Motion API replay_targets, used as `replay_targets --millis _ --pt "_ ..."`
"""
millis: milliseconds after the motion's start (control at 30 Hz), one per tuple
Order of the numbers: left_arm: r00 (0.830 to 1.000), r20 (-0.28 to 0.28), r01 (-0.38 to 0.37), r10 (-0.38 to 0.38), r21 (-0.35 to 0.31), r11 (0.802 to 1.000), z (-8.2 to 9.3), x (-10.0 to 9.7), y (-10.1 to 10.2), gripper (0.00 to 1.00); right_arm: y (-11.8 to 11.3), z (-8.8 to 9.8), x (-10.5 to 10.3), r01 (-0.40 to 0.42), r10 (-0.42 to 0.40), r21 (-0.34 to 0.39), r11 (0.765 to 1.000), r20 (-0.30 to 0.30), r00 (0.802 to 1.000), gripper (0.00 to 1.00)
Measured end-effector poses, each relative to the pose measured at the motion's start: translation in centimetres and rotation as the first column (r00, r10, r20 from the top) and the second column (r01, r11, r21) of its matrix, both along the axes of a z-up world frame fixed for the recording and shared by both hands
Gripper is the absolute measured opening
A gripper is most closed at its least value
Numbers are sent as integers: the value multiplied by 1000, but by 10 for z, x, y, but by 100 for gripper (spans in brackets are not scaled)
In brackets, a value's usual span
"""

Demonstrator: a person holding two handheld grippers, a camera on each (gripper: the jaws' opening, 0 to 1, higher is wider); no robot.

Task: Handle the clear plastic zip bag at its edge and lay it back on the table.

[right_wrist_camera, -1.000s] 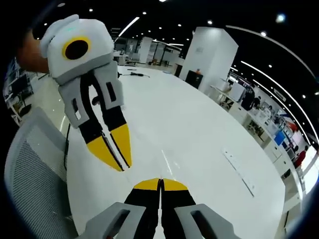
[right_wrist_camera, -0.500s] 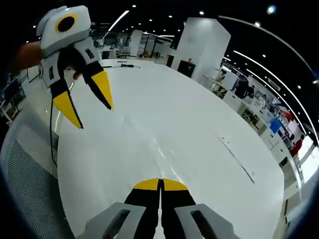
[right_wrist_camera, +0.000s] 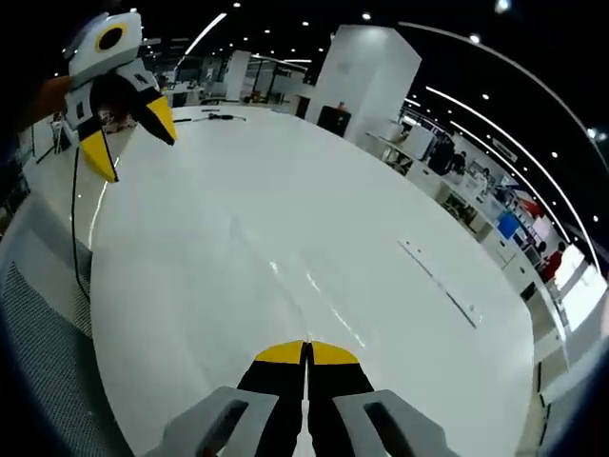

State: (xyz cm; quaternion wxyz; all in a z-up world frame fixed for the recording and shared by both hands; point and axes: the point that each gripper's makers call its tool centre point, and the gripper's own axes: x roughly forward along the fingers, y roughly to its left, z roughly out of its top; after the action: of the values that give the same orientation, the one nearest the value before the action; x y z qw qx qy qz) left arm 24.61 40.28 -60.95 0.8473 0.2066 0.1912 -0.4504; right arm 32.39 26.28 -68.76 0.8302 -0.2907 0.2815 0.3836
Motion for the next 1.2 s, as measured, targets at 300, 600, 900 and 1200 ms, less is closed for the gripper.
replay_targets --millis 300,600,900,1200 --pt "998 -35 -56 56 -8 998 -8 -21 23 37 8 -21 -4 -31 30 -25 999 -7 1000 0" --pt "990 -55 -131 128 -53 990 -13 -41 34 43 9 -43 -6 -36 35 -45 998 -17 999 0" --pt "971 -106 -225 215 -85 971 -28 -58 49 50 8 -51 -10 -4 4 -9 1000 -51 999 0" --pt "955 -137 -276 264 -82 958 -44 -75 52 53 3 -47 -17 30 -23 84 996 -78 997 6"
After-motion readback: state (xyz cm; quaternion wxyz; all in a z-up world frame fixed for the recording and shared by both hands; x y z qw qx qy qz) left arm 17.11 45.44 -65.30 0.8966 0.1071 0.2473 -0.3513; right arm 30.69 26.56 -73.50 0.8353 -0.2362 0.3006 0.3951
